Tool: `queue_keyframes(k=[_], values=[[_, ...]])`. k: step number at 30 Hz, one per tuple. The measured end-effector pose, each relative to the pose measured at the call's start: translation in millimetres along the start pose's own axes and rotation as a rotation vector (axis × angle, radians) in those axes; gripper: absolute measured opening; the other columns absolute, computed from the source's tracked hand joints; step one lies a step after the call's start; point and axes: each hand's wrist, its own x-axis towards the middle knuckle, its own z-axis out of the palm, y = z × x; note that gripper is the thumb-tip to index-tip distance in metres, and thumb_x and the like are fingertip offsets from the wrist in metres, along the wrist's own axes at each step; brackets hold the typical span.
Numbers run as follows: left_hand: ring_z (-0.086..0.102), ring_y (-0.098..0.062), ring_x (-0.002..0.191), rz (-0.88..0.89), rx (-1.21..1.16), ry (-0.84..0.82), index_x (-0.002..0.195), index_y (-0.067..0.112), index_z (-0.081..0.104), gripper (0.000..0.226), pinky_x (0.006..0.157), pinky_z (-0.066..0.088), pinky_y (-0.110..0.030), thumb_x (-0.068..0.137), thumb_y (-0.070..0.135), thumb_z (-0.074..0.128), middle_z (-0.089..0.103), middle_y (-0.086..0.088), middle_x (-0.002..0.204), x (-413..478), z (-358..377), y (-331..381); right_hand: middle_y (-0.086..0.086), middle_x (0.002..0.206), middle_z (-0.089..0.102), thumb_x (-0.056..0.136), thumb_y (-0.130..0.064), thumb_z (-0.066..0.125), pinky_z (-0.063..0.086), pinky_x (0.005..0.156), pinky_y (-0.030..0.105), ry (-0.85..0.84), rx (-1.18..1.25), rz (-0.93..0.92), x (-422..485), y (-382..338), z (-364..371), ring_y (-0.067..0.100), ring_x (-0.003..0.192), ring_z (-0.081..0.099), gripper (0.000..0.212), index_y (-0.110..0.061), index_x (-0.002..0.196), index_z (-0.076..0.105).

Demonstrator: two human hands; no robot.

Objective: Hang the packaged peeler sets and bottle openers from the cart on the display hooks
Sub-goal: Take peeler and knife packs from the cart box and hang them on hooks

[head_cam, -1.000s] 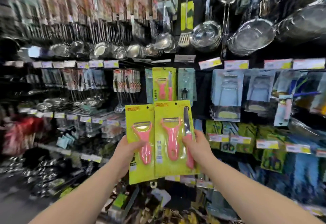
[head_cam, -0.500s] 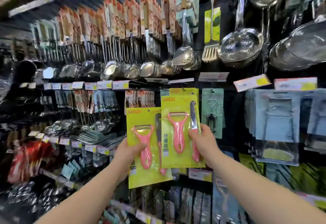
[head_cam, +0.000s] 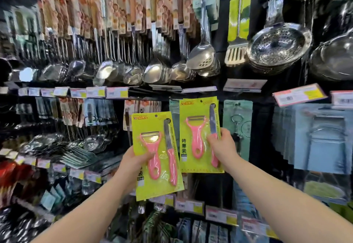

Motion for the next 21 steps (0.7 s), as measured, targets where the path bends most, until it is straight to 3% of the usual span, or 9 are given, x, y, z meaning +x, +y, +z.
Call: queue_keyframes(k=[1, 4, 5, 7, 10, 12, 14, 16, 21], values=[[0.056, -0.007, 0.090, 0.003, -0.004, -0.016, 0.101, 0.025, 0.057, 0.034, 0.087, 0.033, -0.036, 0.074, 0.015, 0.075, 0.067, 0.007, 0.100, 4.7, 0.4, -0.9, 0.011, 0.133, 0.048, 0.091, -0.026, 0.054, 0.048, 0.073, 0.031, 0.008, -0.007, 0.006, 1.3, 0.1, 2.7, 0.022, 0.099, 0.058, 0.059, -0.013, 0.142, 0.030], [0.052, -0.021, 0.112, -0.018, -0.012, -0.055, 0.129, 0.011, 0.045, 0.071, 0.105, 0.032, -0.046, 0.067, 0.022, 0.078, 0.057, -0.002, 0.127, 19.6, -0.4, -2.8, 0.012, 0.137, 0.045, 0.092, -0.031, 0.053, 0.051, 0.047, 0.028, 0.036, -0.011, 0.020, 3.0, -0.8, 10.3, 0.012, 0.058, 0.061, 0.062, -0.018, 0.145, 0.024], [0.050, -0.025, 0.118, -0.022, -0.005, -0.064, 0.134, 0.008, 0.041, 0.079, 0.108, 0.029, -0.048, 0.066, 0.024, 0.079, 0.056, -0.005, 0.129, 25.0, -1.8, -2.8, 0.010, 0.141, 0.042, 0.092, -0.032, 0.053, 0.053, 0.051, 0.030, 0.060, -0.031, 0.016, 3.6, -0.9, 12.4, 0.014, 0.065, 0.063, 0.062, -0.018, 0.145, 0.023], [0.055, -0.022, 0.110, -0.017, 0.010, -0.082, 0.126, 0.011, 0.047, 0.065, 0.106, 0.030, -0.044, 0.069, 0.022, 0.077, 0.062, 0.000, 0.114, 35.3, -4.0, -1.7, 0.008, 0.146, 0.037, 0.093, -0.031, 0.053, 0.052, 0.073, 0.036, 0.096, -0.060, 0.009, 5.2, 0.0, 16.2, 0.024, 0.101, 0.061, 0.062, -0.016, 0.145, 0.023], [0.059, -0.015, 0.098, 0.002, 0.003, -0.138, 0.108, 0.019, 0.056, 0.042, 0.103, 0.034, -0.043, 0.070, 0.020, 0.076, 0.067, 0.001, 0.105, 43.6, -5.6, -0.4, 0.009, 0.147, 0.036, 0.092, -0.028, 0.054, 0.041, 0.085, 0.033, 0.109, -0.059, 0.014, 9.8, 4.4, 21.6, 0.018, 0.112, 0.045, 0.062, -0.013, 0.145, 0.023], [0.059, -0.021, 0.106, 0.004, -0.006, -0.147, 0.117, 0.017, 0.055, 0.051, 0.106, 0.032, -0.047, 0.071, 0.021, 0.075, 0.066, -0.004, 0.113, 48.6, -5.0, -0.8, 0.009, 0.146, 0.037, 0.092, -0.025, 0.054, 0.041, 0.090, 0.036, 0.127, -0.073, 0.028, 14.7, 8.1, 24.2, 0.023, 0.121, 0.046, 0.062, -0.011, 0.145, 0.024], [0.055, -0.025, 0.113, -0.009, -0.012, -0.138, 0.125, 0.013, 0.050, 0.058, 0.109, 0.029, -0.048, 0.073, 0.019, 0.075, 0.063, -0.006, 0.117, 53.5, -4.1, -0.9, 0.009, 0.143, 0.040, 0.093, -0.024, 0.052, 0.047, 0.075, 0.033, 0.155, -0.089, 0.040, 21.0, 10.5, 27.1, 0.022, 0.105, 0.056, 0.061, -0.011, 0.146, 0.023], [0.054, -0.026, 0.113, -0.023, -0.023, -0.140, 0.124, 0.013, 0.051, 0.056, 0.107, 0.030, -0.046, 0.073, 0.017, 0.075, 0.064, -0.005, 0.115, 58.2, -4.1, -2.2, 0.011, 0.144, 0.040, 0.094, -0.023, 0.050, 0.042, 0.065, 0.028, 0.179, -0.098, 0.052, 30.5, 14.5, 30.6, 0.008, 0.078, 0.051, 0.059, -0.012, 0.146, 0.023], [0.055, -0.026, 0.115, -0.013, -0.025, -0.176, 0.123, 0.016, 0.052, 0.062, 0.107, 0.033, -0.048, 0.067, 0.023, 0.078, 0.064, -0.004, 0.118, 63.2, -5.4, 1.3, 0.016, 0.120, 0.052, 0.095, -0.023, 0.047, 0.048, 0.051, 0.031, 0.173, -0.128, 0.117, 50.9, 22.4, 38.9, 0.025, 0.062, 0.051, 0.051, -0.017, 0.141, 0.027]])
